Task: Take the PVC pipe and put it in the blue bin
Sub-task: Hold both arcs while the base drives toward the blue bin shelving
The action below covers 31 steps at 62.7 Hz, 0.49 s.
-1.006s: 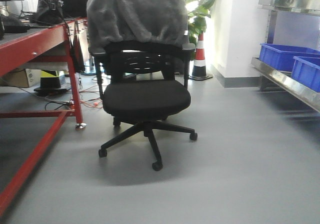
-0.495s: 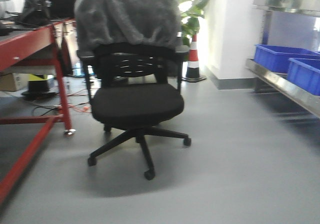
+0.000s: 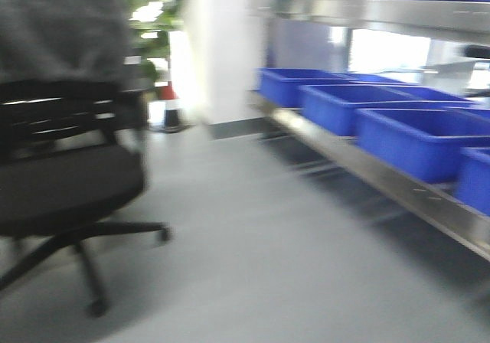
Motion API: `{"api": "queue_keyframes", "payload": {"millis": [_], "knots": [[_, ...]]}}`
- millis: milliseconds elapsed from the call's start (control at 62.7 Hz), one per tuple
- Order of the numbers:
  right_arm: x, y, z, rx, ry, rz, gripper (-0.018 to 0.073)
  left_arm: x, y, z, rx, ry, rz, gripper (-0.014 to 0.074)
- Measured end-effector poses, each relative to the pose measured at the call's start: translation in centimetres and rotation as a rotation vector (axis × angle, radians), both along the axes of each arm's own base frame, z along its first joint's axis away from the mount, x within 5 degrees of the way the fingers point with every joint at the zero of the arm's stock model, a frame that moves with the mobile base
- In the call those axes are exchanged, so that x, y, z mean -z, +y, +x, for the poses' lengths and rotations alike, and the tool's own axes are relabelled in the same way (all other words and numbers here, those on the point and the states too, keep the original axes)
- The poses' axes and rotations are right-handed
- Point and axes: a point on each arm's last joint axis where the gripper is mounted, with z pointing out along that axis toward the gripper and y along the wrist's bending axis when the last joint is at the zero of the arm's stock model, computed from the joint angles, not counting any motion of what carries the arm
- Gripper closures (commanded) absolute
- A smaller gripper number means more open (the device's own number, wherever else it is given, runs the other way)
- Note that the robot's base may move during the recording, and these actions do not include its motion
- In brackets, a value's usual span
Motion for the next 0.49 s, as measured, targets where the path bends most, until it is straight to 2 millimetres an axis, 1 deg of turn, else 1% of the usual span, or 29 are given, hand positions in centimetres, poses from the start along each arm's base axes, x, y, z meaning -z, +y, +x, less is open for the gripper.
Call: {"api": "queue_keyframes", "payload": {"millis": [495], "knots": [[0.00,0.00,0.00,0.000,0.000,0.000,0.0721,0.00,0.00,0.00,0.000,0.000,0.000,0.0707]]}}
